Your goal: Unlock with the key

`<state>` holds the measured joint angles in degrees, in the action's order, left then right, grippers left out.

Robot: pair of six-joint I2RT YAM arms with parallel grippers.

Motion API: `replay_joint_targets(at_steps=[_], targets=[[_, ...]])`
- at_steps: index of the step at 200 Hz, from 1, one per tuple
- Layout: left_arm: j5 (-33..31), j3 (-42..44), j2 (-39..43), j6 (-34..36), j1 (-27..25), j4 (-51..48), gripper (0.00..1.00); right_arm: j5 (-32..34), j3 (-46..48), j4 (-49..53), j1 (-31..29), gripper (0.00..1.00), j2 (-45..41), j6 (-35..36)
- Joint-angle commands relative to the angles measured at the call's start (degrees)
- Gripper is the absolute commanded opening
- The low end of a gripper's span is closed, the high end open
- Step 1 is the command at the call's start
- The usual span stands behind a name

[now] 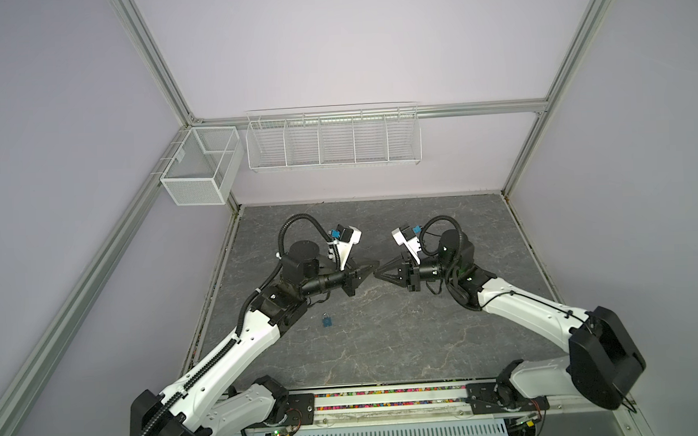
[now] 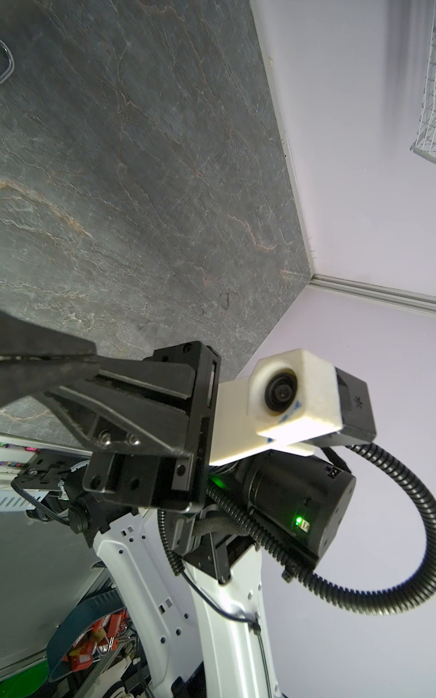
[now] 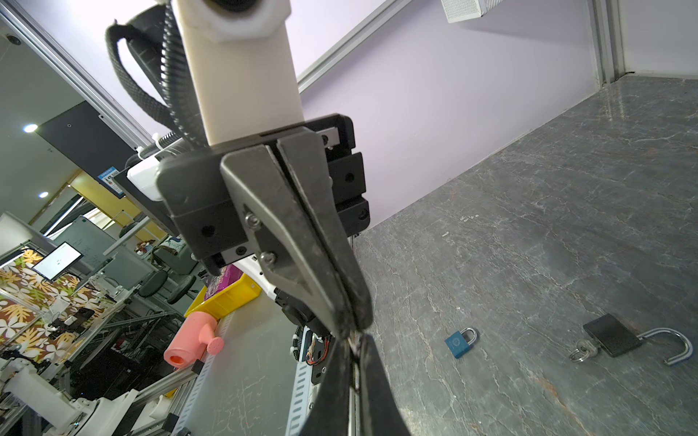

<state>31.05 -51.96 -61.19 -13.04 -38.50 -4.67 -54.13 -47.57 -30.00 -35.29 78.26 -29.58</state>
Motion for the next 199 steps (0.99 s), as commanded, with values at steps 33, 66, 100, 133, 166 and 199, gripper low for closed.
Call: replay_joint_targets(at_steps=[33, 66, 100, 133, 166, 199], targets=[[-0.91, -2.12, -0.36, 2.38, 0.14, -0.62, 0.00, -1.60, 0.73, -2.86, -0.13, 0.07, -0.44, -0.74], [-2.82, -2.95, 0.02, 2.33, 0.18, -2.09, 0.11, -0.55, 0.45, -1.39, -0.07, 0.07, -1.09, -1.09], [-3.76, -3.18, 1.72, 1.61, 0.18, -2.18, 0.40, 1.59, 0.29, 2.50, -0.04, 0.07, -1.71, -1.05], [-10.92, -1.59, 5.44, -4.37, 0.16, -3.32, 0.54, 6.89, 1.27, 8.27, 0.01, 0.06, -3.47, -0.55], [-26.60, 0.19, 10.90, -13.43, 0.18, -13.42, 0.58, 13.76, 4.05, 11.55, -0.48, 0.06, -5.08, -4.67], [-37.03, 1.17, 12.51, -21.44, 0.18, -29.15, 0.61, 25.03, 5.08, 20.75, -3.89, 0.06, -6.08, -7.01]])
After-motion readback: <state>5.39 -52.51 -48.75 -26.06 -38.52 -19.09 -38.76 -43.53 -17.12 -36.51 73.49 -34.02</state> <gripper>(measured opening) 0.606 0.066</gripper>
